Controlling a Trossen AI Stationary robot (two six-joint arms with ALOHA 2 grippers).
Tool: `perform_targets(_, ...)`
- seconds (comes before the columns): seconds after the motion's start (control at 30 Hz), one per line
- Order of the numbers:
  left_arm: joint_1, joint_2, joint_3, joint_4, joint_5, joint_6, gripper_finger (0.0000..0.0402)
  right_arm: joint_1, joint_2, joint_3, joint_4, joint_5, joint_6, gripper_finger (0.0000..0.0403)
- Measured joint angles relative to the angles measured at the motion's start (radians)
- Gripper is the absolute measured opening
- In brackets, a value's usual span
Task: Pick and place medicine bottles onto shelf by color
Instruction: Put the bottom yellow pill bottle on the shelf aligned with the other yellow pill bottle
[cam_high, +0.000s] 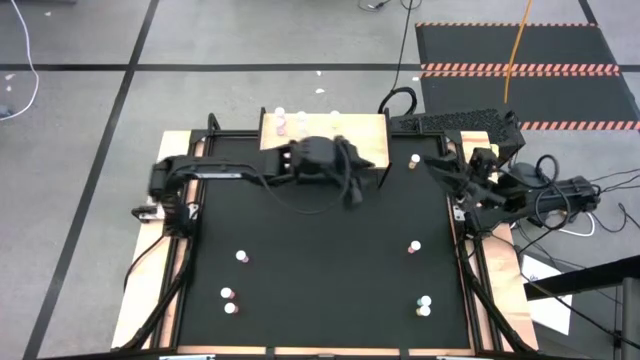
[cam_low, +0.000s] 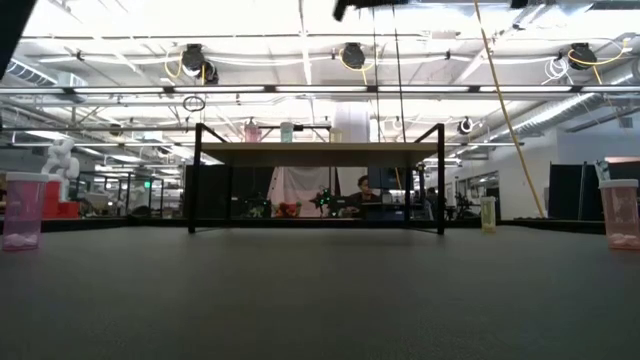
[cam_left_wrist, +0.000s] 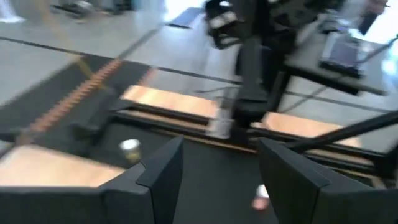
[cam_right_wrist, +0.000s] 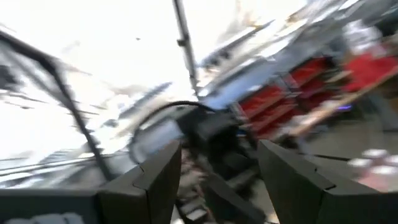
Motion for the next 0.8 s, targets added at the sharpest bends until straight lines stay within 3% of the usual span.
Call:
perform_targets(0.13, -0.052, 0.109, 0.099, 0.004, 0.111, -0.029, 0.0202, 0.046, 0.046, 0.000, 0.075, -0.039, 0.009, 0.0208)
perform_targets(0.27, -0.119, 0.191, 0.121, 0.141, 0.207, 0.007, 0.0202, 0.101, 0.094, 0.000, 0.090, 0.065, 0.010, 0.0208)
perform_targets(0.47, -0.206, 0.254, 0.122, 0.234, 0.191, -0.002, 0.0202, 0.168, 0.144, 0.000, 0.061, 0.212, 0.003, 0.0208)
perform_targets(0.6, -0.260, 0.252, 0.122, 0.226, 0.186, 0.015, 0.0202, 0.213, 0.152, 0.000, -0.065, 0.388, -0.006, 0.0206)
perform_targets(0.7, -0.306, 0.245, 0.122, 0.222, 0.183, 0.030, 0.0202, 0.244, 0.163, 0.000, -0.115, 0.408, 0.031, 0.0197)
perform_targets(0.8, -0.346, 0.241, 0.122, 0.233, 0.091, 0.027, 0.0202, 0.287, 0.189, 0.000, -0.123, 0.407, 0.071, 0.0184)
